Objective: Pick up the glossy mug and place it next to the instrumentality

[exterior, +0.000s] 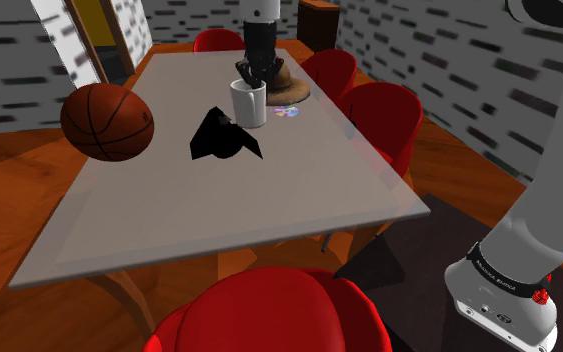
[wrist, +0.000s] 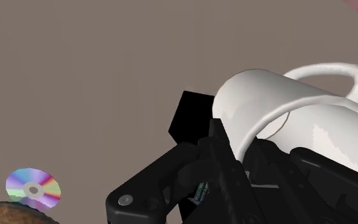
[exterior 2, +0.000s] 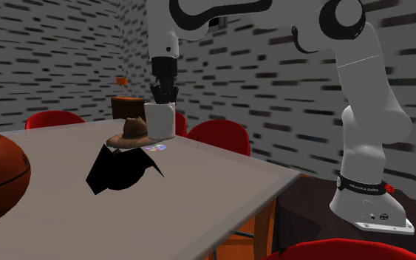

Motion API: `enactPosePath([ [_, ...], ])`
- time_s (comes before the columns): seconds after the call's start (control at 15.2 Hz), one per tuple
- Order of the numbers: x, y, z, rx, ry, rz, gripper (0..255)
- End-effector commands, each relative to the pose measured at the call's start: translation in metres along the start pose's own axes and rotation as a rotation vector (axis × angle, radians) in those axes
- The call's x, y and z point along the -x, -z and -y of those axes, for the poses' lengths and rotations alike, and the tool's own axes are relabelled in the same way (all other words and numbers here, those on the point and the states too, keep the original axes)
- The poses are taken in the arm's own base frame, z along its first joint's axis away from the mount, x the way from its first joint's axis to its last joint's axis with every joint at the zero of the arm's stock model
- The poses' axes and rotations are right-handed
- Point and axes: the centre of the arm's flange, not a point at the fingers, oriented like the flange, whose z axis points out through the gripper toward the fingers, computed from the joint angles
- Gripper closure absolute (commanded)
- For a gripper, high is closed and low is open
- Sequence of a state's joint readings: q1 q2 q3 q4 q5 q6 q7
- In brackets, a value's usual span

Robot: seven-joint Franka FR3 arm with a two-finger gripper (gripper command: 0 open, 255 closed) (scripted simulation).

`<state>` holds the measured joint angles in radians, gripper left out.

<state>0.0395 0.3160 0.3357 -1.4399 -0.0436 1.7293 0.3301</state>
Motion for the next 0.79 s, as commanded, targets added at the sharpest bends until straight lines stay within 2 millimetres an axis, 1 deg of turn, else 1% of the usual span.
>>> enactPosePath([
  [0.0,-0.013,0.005,-0.022,0.0,0.002,0.0,255],
  [0.73,-0.09,0.014,-0.145,0.0,0.002,0.0,255],
])
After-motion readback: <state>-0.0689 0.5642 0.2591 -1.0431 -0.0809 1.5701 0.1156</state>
